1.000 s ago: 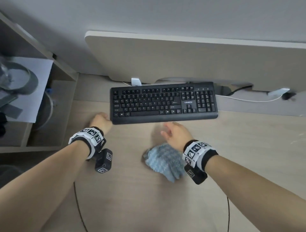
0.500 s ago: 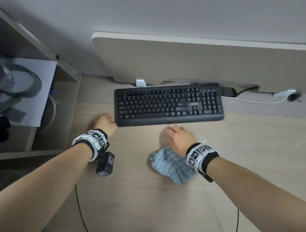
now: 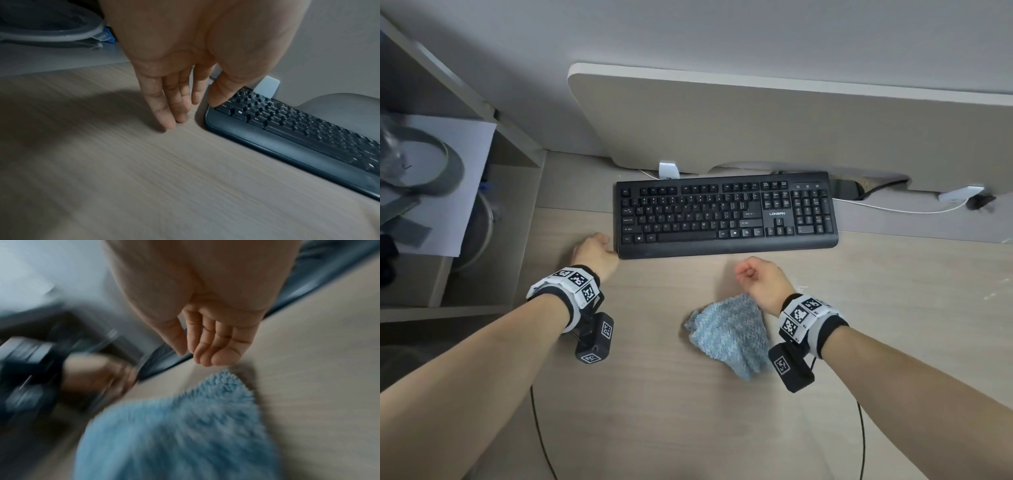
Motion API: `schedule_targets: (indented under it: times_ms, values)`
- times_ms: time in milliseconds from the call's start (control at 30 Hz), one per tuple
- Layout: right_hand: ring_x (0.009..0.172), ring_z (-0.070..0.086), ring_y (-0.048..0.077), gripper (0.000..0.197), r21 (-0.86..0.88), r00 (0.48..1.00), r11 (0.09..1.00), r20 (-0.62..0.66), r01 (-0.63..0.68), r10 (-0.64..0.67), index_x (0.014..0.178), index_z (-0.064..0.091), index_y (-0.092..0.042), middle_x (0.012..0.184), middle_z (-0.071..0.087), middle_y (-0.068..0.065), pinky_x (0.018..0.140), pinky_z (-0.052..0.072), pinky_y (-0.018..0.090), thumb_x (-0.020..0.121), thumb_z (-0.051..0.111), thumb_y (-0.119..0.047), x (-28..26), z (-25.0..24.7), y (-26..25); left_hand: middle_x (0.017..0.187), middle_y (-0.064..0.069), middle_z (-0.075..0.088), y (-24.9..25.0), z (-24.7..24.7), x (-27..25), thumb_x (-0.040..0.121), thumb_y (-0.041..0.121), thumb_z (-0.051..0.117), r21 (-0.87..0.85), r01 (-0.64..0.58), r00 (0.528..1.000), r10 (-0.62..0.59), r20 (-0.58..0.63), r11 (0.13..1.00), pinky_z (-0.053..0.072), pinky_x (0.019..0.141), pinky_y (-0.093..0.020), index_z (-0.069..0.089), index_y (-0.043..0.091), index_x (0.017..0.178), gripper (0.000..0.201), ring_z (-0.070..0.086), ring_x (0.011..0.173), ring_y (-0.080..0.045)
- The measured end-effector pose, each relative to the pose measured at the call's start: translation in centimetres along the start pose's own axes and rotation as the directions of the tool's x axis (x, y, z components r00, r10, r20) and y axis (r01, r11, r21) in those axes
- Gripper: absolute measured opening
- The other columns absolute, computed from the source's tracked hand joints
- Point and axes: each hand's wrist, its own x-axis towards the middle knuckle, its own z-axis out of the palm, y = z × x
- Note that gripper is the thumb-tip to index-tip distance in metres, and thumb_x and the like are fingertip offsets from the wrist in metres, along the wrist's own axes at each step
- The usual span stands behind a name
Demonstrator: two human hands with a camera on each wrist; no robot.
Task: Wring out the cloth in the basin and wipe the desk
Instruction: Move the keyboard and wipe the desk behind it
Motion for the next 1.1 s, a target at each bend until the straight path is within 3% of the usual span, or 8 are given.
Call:
schedule_targets:
  times_ms: [100,233,333,533,700,833,967,1100]
  values:
    - [0.087,0.063,0.014,0.018,-0.206,0.986,0.973,0.15,0.107,-0.076,0.109,0.059,-0.019,0.094,0.064,-0.005,0.085,0.055,0.035,0.092,0.059,-0.016,-1.6,-0.1,-0.6,0.126,-0.009,0.064,-0.2,0.2,-0.3,0.087,0.01,0.057,-0.002,-0.003,1.0,0.003,-0.006,1.0,0.042,0.107,-0.035,0.058,0.013,0.131,0.044,0.059,0.117,-0.03]
    - [0.087,0.058,0.014,0.05,-0.511,0.908,0.792,0.401,0.333,-0.123,0.13,0.046,-0.026,0.106,0.057,-0.008,0.078,0.051,0.033,0.089,0.058,-0.05,-5.4,1.5,-0.9,0.122,-0.01,0.066,-0.3,0.4,-1.0,0.086,0.01,0.056,0.017,-0.02,1.0,0.021,-0.011,1.0,0.042,0.102,-0.03,0.059,0.012,0.127,0.041,0.059,0.115,-0.031]
    - [0.098,0.058,0.023,0.05,-0.555,0.894,0.741,0.426,0.378,-0.137,0.131,0.046,-0.021,0.119,0.052,-0.001,0.082,0.049,0.037,0.089,0.057,-0.047,-6.9,3.2,0.6,0.119,-0.009,0.066,-0.3,0.4,-1.5,0.087,0.009,0.056,0.033,-0.033,0.999,0.033,-0.001,0.999,0.04,0.093,-0.027,0.06,0.011,0.123,0.036,0.059,0.111,-0.029]
    - [0.098,0.054,0.03,0.031,-0.631,0.928,0.691,0.331,0.352,-0.17,0.117,0.047,-0.01,0.117,0.049,0.009,0.075,0.046,0.038,0.089,0.058,-0.016,-8.5,5.7,2.0,0.125,-0.011,0.064,-0.5,0.6,-2.6,0.089,0.013,0.056,0.048,-0.046,0.999,0.046,0.006,0.998,0.042,0.097,-0.03,0.06,0.011,0.127,0.038,0.059,0.114,-0.029]
    - [0.076,0.049,0.021,0.029,-0.5,0.959,0.833,0.261,0.235,-0.114,0.101,0.035,-0.018,0.097,0.048,-0.001,0.067,0.041,0.033,0.092,0.058,-0.033,-8.8,3.7,0.7,0.122,-0.011,0.065,-0.3,0.2,-2.5,0.09,0.014,0.056,0.056,-0.031,0.999,0.03,0.034,0.998,0.043,0.094,-0.03,0.06,0.013,0.124,0.034,0.059,0.112,-0.031]
    - [0.084,0.059,0.02,0.041,-0.383,0.967,0.91,0.244,0.161,-0.068,0.12,0.038,-0.02,0.1,0.059,-0.001,0.077,0.05,0.036,0.088,0.061,-0.033,-8.0,1.1,0.0,0.121,-0.01,0.066,0.8,-0.2,-1.6,0.09,0.011,0.056,0.025,-0.002,0.999,0.001,0.047,1.0,0.044,0.097,-0.033,0.059,0.012,0.124,0.035,0.058,0.114,-0.032]
    - [0.076,0.058,0.015,0.026,-0.285,0.998,0.958,-0.018,0.045,-0.053,0.112,0.042,-0.019,0.094,0.061,-0.001,0.073,0.046,0.031,0.09,0.054,-0.016,-4.8,-2.7,0.6,0.128,-0.012,0.06,2.2,-0.6,-0.4,0.092,0.016,0.058,-0.123,0.084,0.992,-0.072,0.104,0.989,0.049,0.1,-0.042,0.056,0.009,0.13,0.039,0.058,0.114,-0.033]
    - [0.099,0.055,0.021,0.035,-0.116,0.922,0.978,-0.37,-0.171,0.117,0.122,0.05,-0.009,0.114,0.055,0.004,0.091,0.044,0.032,0.094,0.059,-0.026,-0.4,-8.4,0.5,0.131,-0.013,0.057,3.9,-0.9,0.7,0.095,0.027,0.059,-0.337,0.246,0.966,-0.199,0.168,0.909,0.049,0.1,-0.047,0.052,0.011,0.134,0.043,0.056,0.118,-0.033]
